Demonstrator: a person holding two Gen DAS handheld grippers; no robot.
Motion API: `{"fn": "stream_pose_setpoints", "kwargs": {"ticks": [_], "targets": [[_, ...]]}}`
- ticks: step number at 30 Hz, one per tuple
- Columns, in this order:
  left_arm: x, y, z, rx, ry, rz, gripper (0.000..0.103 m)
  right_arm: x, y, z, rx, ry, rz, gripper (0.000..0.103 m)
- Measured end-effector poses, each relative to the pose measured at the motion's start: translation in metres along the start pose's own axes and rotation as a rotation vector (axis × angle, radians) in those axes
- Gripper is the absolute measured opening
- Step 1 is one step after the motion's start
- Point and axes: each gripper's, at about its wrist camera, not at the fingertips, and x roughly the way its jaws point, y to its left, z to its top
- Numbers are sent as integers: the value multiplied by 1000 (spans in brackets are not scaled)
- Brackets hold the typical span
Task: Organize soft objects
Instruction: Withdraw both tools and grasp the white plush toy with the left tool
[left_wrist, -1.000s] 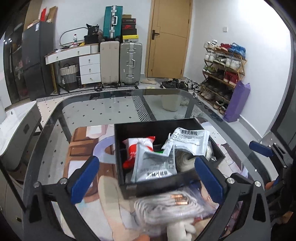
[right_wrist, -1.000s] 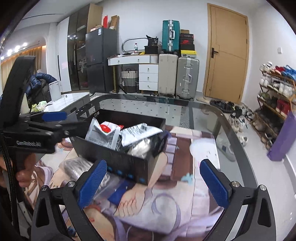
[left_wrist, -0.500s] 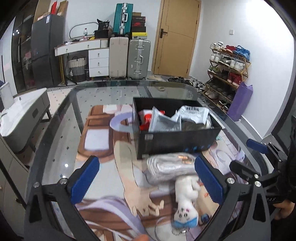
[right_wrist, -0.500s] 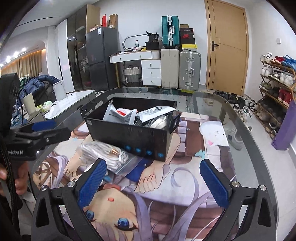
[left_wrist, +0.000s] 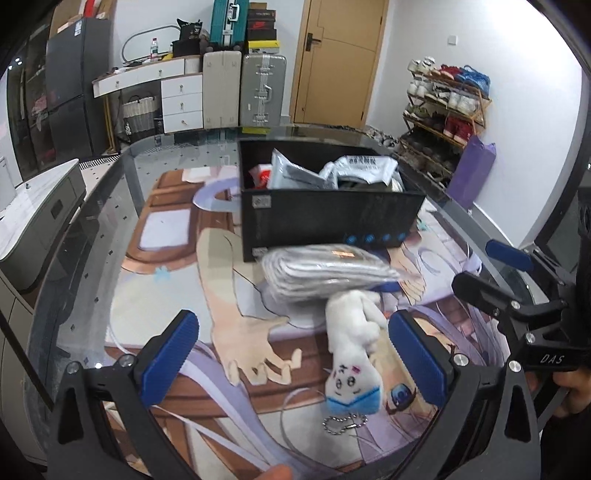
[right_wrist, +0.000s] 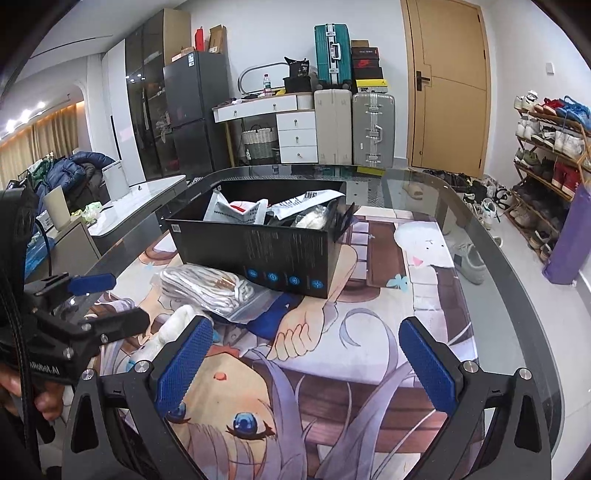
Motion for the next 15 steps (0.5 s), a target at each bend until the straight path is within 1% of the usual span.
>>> {"fn": "stream_pose_setpoints", "kwargs": {"ticks": [4, 8, 11, 15], "targets": [[7, -11, -6, 24, 33, -15, 103, 0, -2, -2, 2, 2, 3, 102], [14, -17, -10, 40, 48, -18, 103, 3, -2, -2, 3, 8, 3, 102], [18, -18, -12, 41, 60, -11, 103, 4, -2, -2, 3, 10, 5, 102], [24, -21, -13, 66, 76, -4, 101, 6, -3, -2, 7, 13, 2, 102]]}}
